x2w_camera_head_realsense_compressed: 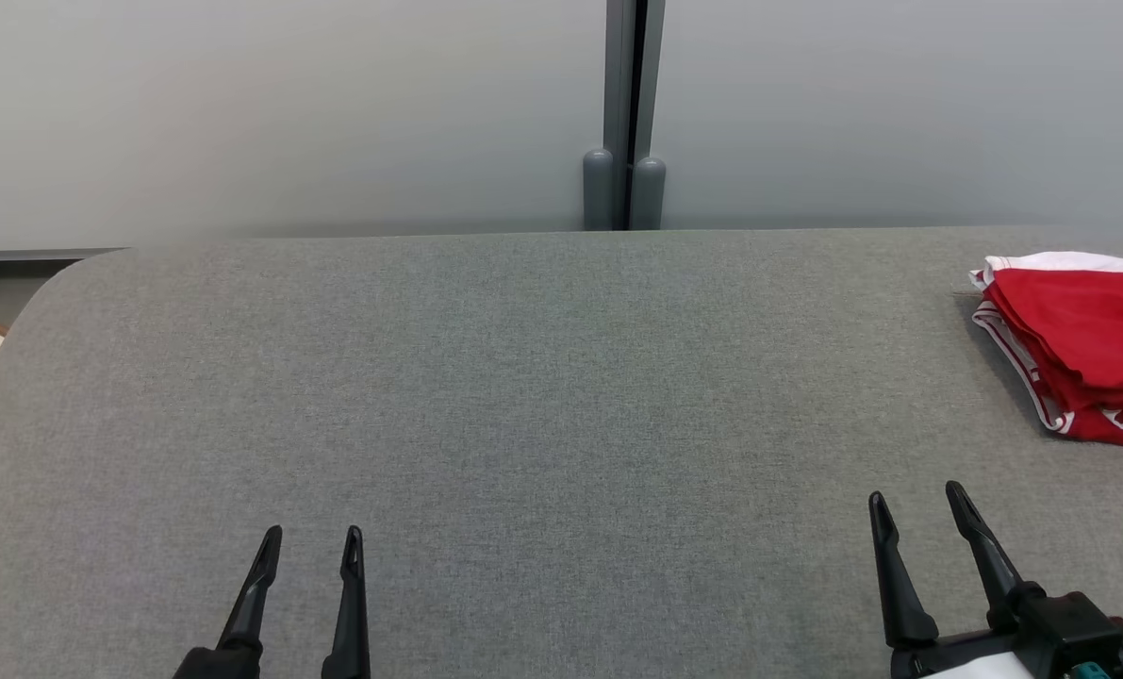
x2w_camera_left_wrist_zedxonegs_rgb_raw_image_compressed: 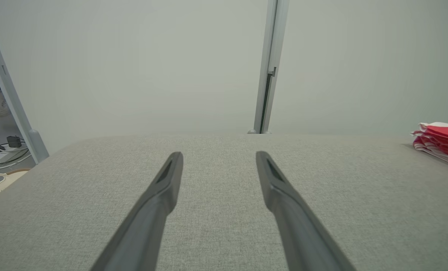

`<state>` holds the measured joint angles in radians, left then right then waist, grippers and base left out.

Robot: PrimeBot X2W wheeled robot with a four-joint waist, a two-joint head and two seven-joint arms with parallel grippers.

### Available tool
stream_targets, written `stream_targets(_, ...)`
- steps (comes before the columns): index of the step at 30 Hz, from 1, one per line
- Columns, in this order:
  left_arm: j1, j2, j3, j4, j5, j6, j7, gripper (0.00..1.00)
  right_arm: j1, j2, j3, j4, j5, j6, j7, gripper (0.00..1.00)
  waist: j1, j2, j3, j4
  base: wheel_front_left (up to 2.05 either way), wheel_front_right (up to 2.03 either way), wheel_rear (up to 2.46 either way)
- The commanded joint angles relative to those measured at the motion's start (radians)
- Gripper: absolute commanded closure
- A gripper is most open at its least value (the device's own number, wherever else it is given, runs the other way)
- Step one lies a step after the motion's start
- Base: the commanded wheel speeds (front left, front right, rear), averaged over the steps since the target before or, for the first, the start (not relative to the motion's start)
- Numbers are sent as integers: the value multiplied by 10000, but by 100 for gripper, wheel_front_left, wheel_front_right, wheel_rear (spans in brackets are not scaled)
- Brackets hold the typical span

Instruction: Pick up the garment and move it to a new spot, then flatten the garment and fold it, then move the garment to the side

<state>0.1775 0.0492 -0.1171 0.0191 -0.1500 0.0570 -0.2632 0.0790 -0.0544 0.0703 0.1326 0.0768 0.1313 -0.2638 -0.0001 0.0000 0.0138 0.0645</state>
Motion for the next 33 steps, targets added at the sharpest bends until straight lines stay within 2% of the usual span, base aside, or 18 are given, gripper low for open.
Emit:
stream_targets(1,62,32,38,76,33,-47,-14,0,36,-18,19,-20,34,-14,-2,0,1,0,-26,-56,0,0,0)
stream_targets(10,40,31,105,157,46,-29,-14,0,-21,13,-6,37,54,-14,-2,0,1,0,-13,-99,0,0,0)
stream_targets(12,8,30,130,171,119,92,-14,0,-13,16,-15,50,49,-14,-2,0,1,0,-11,-89,0,0,0)
stream_targets(13,8,2,74,168,61,64,0,100,6,27,10,57,8,2,0,100,1,0,-11,-91,0,0,0)
stream_targets(16,59,-19,17,299,-129,26,6,100,89,40,64,175,178,4,3,100,1,0,-11,-98,0,0,0)
stream_targets(33,-640,210,289,745,-3647,-386,647,100,-392,-162,-141,388,3835,1,671,100,1,0,-24,-173,0,0,0)
